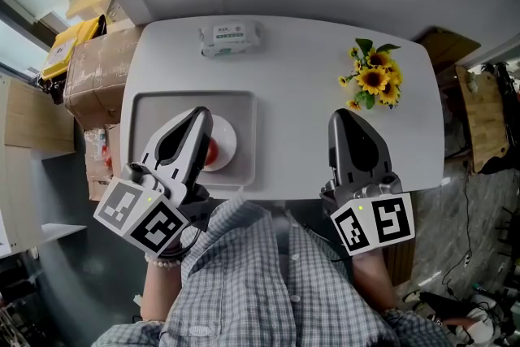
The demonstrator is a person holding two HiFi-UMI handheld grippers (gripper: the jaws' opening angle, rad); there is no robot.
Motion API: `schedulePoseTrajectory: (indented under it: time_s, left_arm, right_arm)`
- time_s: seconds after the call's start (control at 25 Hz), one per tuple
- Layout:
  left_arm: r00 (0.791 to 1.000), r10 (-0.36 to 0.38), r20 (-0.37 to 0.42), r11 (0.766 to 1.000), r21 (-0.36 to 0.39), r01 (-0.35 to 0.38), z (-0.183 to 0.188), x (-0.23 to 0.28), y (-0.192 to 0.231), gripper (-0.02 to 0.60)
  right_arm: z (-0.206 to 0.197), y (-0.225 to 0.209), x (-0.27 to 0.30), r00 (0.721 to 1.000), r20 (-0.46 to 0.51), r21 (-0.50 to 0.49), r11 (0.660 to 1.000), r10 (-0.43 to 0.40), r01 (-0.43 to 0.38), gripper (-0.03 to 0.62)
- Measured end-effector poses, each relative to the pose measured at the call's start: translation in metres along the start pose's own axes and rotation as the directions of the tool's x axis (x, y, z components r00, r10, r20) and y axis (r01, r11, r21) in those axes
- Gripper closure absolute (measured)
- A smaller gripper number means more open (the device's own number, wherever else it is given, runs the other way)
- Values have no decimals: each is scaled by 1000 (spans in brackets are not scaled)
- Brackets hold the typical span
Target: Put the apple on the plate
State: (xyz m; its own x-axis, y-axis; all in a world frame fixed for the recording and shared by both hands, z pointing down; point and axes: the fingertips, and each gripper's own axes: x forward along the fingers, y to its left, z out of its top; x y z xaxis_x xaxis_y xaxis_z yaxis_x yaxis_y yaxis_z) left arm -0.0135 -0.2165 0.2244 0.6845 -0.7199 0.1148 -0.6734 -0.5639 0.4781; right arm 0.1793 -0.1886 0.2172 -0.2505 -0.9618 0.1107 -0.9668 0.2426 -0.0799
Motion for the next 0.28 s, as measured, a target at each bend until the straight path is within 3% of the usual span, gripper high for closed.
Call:
schedulePoseTrajectory:
  time_s: [0.28]
  left_arm:
    - [1000,-6,-2,1000,-3,6,-3,1,0,574]
  right_arm:
    - [-4,0,0,1000,-11,-9,1000,-3,3,568]
